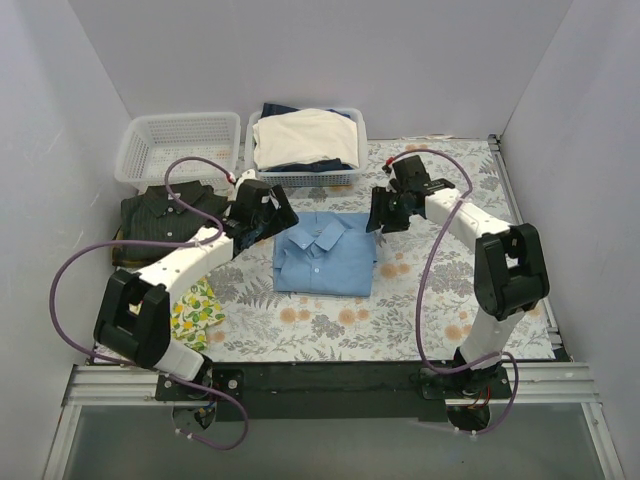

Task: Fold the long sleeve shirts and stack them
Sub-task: Fold the shirt

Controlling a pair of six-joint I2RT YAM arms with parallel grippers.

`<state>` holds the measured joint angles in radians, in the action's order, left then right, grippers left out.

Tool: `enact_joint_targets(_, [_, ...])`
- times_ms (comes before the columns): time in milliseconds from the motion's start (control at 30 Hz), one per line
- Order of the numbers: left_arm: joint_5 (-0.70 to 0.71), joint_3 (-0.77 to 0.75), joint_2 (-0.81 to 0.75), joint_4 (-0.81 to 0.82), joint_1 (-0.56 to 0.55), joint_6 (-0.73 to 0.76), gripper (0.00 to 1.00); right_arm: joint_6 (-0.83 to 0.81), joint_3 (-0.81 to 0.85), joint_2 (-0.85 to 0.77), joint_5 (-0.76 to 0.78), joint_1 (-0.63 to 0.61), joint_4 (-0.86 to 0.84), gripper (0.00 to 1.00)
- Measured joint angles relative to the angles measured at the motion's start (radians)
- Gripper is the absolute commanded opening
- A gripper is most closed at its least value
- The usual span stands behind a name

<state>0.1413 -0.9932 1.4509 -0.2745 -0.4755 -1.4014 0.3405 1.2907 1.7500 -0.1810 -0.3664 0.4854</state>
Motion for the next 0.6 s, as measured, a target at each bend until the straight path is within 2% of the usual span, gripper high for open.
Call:
enact_joint_targets(200, [-0.058, -0.045, 0.193, 0.043, 0.04, -0.001, 0.78, 0.0, 0.031, 0.106, -0.019, 0.0, -0.033, 0.57])
enact_joint_targets(300, [-0.099, -0.045, 0.283, 0.049, 0.052, -0.002, 0.74, 0.0, 0.032, 0.131, -0.024, 0.0, -0.035, 0.56])
enact_joint_targets(400, [-0.146, -0.073, 0.335, 0.055, 0.061, -0.003, 0.57, 0.0, 0.048, 0.15, -0.03, 0.0, -0.041, 0.53])
enact_joint_targets(433, [-0.166, -0.09, 0.346, 0.063, 0.064, -0.005, 0.43, -0.001, 0.056, 0.156, -0.032, 0.0, -0.043, 0.51])
enact_joint_targets(533, [-0.211, -0.113, 0.373, 0.08, 0.07, -0.004, 0.25, 0.0, 0.064, 0.166, -0.038, 0.0, -0.054, 0.37])
enact_joint_targets(567, [-0.217, -0.113, 0.373, 0.079, 0.07, -0.008, 0.18, -0.003, 0.064, 0.166, -0.042, 0.0, -0.056, 0.28])
enact_joint_targets(600, [-0.227, -0.113, 0.373, 0.077, 0.07, -0.007, 0.16, -0.003, 0.064, 0.166, -0.048, 0.0, -0.06, 0.23])
